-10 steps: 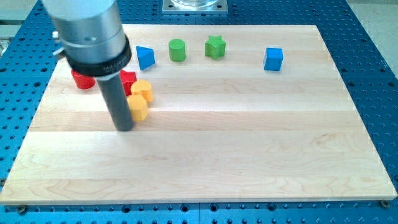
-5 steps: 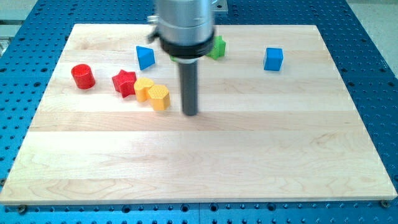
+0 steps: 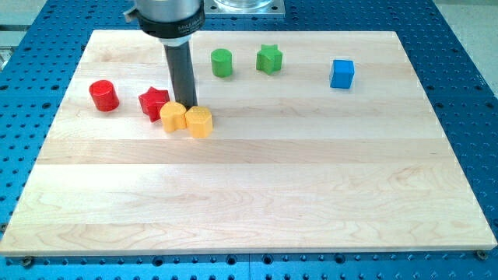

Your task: Place the red blocks in a vertical line

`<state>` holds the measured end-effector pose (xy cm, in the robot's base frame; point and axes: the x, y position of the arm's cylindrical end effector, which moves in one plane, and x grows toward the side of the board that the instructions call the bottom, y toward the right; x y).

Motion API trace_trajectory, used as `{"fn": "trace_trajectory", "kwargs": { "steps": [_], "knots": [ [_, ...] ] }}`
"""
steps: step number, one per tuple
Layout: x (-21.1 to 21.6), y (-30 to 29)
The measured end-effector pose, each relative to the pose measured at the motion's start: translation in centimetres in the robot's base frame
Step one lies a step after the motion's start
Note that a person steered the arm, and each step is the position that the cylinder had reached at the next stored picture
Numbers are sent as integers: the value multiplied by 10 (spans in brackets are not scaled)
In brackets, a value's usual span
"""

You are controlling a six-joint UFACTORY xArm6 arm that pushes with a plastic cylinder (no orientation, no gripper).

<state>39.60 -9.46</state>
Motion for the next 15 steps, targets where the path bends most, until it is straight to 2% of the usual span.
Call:
{"fn": "trace_trajectory", "kwargs": {
  "steps": [2, 3, 4, 5, 6, 7, 8, 9, 10, 11, 12, 13, 15],
  "knots": [
    [-9, -31],
    [-3, -25],
    [-17, -13],
    [-21, -70],
    [-37, -65],
    [-55, -127],
    [-52, -197],
    [-7, -202],
    [2, -159],
    [13, -142],
    [13, -125],
    [13, -166],
    [-19, -116]
  ]
}}
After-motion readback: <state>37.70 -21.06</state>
